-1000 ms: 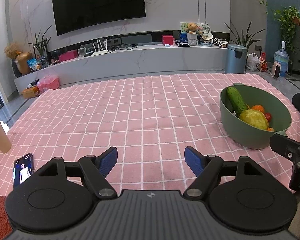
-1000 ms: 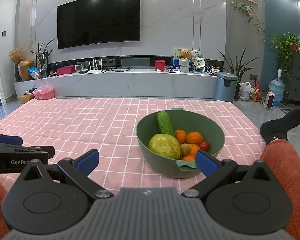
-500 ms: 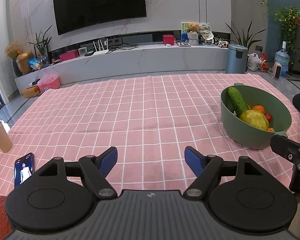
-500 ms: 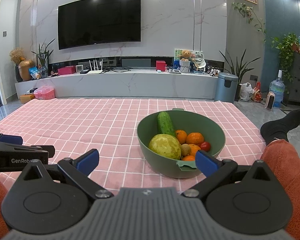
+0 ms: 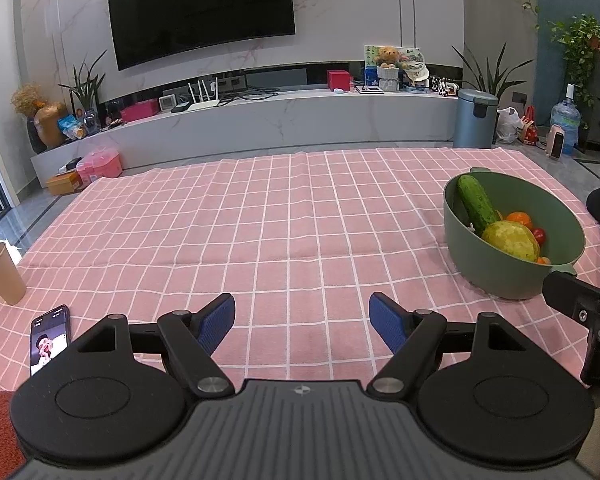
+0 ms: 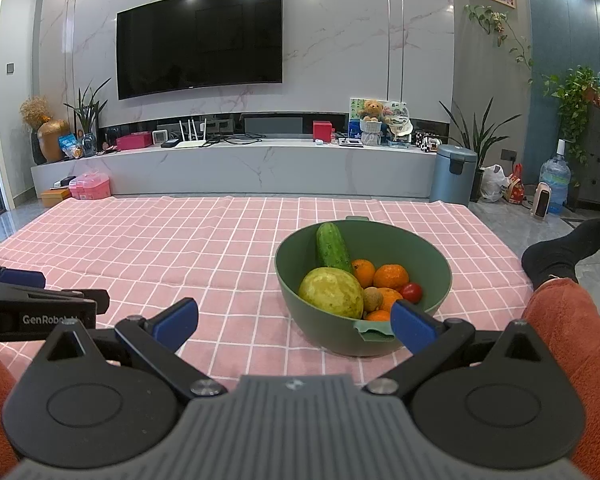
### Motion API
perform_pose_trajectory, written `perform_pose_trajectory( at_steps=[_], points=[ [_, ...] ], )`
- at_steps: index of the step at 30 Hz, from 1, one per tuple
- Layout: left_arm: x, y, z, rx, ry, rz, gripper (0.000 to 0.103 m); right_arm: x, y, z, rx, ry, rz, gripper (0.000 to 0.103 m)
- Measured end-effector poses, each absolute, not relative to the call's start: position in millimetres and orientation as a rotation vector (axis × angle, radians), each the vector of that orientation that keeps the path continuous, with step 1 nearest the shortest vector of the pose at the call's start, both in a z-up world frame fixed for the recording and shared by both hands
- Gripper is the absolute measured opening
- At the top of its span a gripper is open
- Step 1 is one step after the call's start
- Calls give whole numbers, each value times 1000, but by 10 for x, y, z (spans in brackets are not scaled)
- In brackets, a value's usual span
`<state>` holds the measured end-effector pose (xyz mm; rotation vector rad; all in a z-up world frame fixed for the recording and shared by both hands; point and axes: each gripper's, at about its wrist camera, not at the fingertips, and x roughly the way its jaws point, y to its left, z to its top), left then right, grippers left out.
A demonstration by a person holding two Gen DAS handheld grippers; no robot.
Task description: Organize fruits
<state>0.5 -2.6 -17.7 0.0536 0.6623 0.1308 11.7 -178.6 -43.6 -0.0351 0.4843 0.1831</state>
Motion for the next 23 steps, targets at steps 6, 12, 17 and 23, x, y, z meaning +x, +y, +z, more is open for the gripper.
perform_pose_trajectory(
  at_steps=[6,12,17,23],
  points=[
    [-14,-27,-170,57,660,136,90,116,-1784,-436,-35,484,182,98],
    [-19,-37,-173,60,664,134,90,117,-1784,-437,-35,485,183,98],
    [-21,-57,-173,63,661,132,90,119,-1779,-439,-34,486,182,98],
    [-25,-55,-170,62,653,130,90,120,-1798,-440,-34,489,185,98]
  ],
)
